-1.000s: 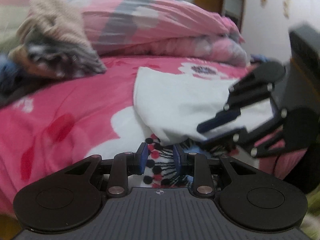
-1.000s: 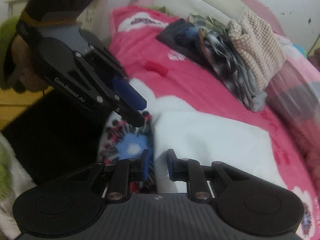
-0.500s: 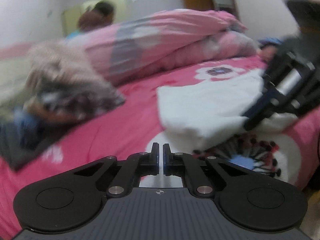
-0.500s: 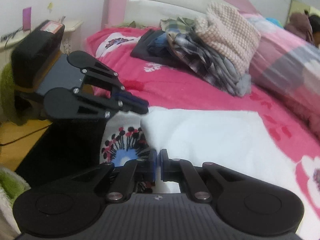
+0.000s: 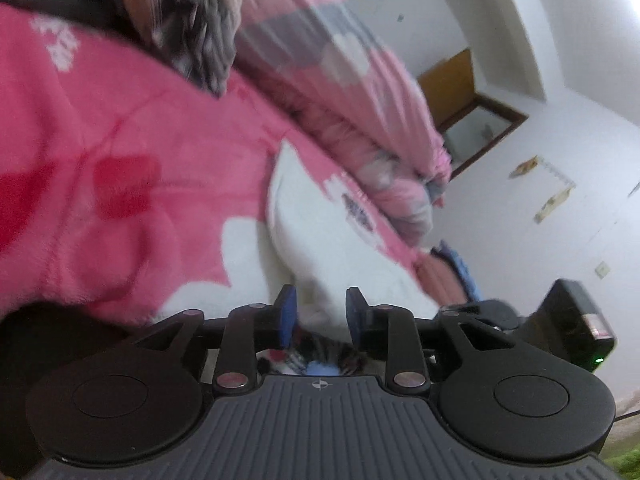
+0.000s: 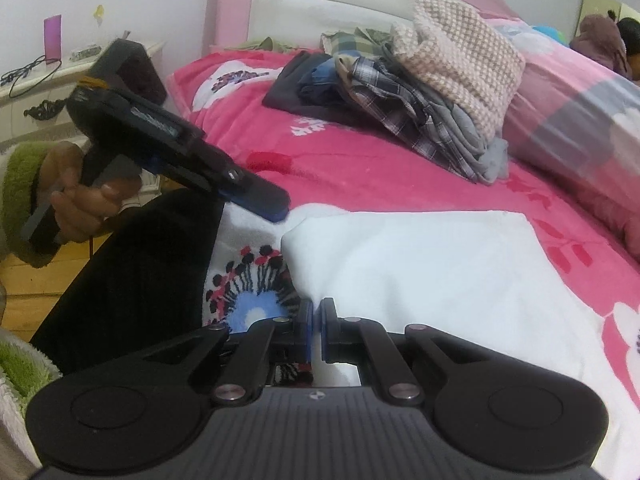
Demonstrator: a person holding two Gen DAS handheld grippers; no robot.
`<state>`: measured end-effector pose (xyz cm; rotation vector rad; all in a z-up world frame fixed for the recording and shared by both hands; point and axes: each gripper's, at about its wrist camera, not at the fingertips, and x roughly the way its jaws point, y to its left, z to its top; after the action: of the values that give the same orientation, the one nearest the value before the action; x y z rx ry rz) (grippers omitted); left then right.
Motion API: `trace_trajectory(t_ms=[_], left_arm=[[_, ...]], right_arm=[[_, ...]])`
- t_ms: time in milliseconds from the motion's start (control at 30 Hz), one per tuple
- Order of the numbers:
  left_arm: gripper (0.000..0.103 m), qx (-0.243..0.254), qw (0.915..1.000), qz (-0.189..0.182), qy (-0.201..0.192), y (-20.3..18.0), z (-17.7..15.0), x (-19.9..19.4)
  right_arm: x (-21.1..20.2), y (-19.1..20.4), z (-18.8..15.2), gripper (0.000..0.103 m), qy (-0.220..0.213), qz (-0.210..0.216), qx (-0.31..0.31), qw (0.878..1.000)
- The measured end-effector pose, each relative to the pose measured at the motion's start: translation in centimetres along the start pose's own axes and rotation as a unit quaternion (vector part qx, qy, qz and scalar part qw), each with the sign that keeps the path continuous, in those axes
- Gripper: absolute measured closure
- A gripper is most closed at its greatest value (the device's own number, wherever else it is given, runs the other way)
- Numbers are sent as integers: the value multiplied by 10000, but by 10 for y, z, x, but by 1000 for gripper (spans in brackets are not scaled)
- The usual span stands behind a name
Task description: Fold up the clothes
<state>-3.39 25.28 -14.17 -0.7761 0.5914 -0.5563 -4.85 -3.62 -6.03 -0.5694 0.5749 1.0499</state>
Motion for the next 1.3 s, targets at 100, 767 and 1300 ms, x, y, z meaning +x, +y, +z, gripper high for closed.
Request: trace_trajectory(t_ms=[100,767,1300], left_arm=[[77,-35,9998,-183,35,3,-2,7],[102,503,9950,-292,813,17,17,3],[101,434,9985,35,329,6,25,-33]], right_arm=[[0,0,-1,100,-22,-31,28,10000],[-3,19,-4,93,-48,166,-275,9995],[36,18,8,91,-410,347,252,9982]])
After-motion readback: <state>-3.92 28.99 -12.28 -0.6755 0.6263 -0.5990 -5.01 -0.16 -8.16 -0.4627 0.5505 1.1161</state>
